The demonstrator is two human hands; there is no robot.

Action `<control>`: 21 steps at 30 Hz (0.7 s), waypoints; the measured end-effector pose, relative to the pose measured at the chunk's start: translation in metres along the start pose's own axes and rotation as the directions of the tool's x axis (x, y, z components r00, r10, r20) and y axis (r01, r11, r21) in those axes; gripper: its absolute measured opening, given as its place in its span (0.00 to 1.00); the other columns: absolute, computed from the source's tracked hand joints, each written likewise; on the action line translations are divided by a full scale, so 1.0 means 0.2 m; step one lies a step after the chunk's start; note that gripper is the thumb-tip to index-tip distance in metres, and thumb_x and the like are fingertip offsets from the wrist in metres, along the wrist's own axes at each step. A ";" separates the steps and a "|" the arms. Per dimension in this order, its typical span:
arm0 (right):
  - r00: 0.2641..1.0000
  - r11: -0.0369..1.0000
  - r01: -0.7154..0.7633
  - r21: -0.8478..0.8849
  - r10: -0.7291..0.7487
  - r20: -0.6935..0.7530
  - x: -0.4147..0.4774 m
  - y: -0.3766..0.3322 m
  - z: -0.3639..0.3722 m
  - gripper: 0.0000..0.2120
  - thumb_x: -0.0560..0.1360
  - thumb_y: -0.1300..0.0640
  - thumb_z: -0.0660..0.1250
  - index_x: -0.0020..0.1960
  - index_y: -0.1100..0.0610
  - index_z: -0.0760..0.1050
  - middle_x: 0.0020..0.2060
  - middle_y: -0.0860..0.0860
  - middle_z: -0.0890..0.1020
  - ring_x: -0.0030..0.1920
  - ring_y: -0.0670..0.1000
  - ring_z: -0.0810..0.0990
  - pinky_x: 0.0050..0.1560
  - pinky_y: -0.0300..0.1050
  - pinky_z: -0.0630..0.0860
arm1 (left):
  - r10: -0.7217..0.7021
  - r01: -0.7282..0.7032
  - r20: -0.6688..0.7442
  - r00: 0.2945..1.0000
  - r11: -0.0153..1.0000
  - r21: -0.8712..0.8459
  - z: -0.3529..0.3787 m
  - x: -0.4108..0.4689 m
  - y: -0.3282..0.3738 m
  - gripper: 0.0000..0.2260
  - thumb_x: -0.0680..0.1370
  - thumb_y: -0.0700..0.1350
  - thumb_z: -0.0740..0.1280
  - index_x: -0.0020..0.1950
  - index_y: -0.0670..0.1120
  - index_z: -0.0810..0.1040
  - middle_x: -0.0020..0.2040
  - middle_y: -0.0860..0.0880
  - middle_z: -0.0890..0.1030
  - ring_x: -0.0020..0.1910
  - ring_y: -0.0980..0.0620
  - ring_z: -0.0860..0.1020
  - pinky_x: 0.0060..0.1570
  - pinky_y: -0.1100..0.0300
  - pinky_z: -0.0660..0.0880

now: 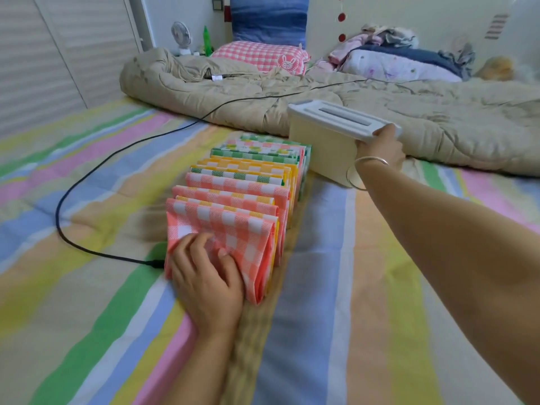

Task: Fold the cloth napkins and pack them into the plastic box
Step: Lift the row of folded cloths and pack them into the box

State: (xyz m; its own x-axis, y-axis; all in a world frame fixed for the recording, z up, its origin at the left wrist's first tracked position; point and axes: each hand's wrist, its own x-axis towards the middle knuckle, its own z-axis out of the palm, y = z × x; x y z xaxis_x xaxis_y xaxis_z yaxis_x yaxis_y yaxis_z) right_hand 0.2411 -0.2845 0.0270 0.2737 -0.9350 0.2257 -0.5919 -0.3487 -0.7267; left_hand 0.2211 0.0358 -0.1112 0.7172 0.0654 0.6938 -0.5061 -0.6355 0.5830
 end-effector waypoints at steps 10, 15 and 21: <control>0.995 0.995 0.100 -0.011 -0.100 -0.019 -0.32 0.42 -0.55 0.16 0.76 0.48 0.68 0.59 0.53 0.71 0.52 0.59 0.81 0.56 0.62 0.78 0.46 0.45 0.63 | -0.028 0.031 0.104 0.994 0.999 -0.032 -0.14 -0.03 0.08 0.22 0.75 0.51 0.64 0.64 0.39 0.74 0.62 0.40 0.74 0.63 0.38 0.71 0.63 0.47 0.68; 0.981 0.981 0.196 0.015 -0.196 0.015 -0.57 0.59 -0.83 0.16 0.74 0.47 0.70 0.58 0.52 0.74 0.48 0.59 0.83 0.55 0.62 0.78 0.46 0.47 0.65 | -0.097 0.110 0.114 0.989 0.988 -0.107 -0.30 -0.11 0.16 0.23 0.70 0.47 0.67 0.63 0.40 0.73 0.61 0.40 0.73 0.62 0.40 0.71 0.59 0.48 0.69; 0.960 0.960 0.276 0.052 -0.278 0.037 -0.83 0.72 -1.08 0.14 0.74 0.47 0.72 0.56 0.51 0.74 0.41 0.55 0.84 0.51 0.60 0.81 0.46 0.47 0.67 | -0.086 0.097 0.081 0.993 0.985 -0.143 -0.45 -0.19 0.23 0.14 0.71 0.43 0.65 0.56 0.43 0.74 0.52 0.43 0.76 0.53 0.41 0.74 0.49 0.48 0.70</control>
State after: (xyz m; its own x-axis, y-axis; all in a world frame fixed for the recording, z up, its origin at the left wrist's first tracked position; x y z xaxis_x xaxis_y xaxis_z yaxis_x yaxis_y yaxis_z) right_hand -0.0528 -0.1939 0.0258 0.4551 -0.7984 0.3944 -0.4531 -0.5889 -0.6692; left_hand 0.1269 0.0722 -0.0733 0.7945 0.0571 0.6045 -0.4976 -0.5093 0.7021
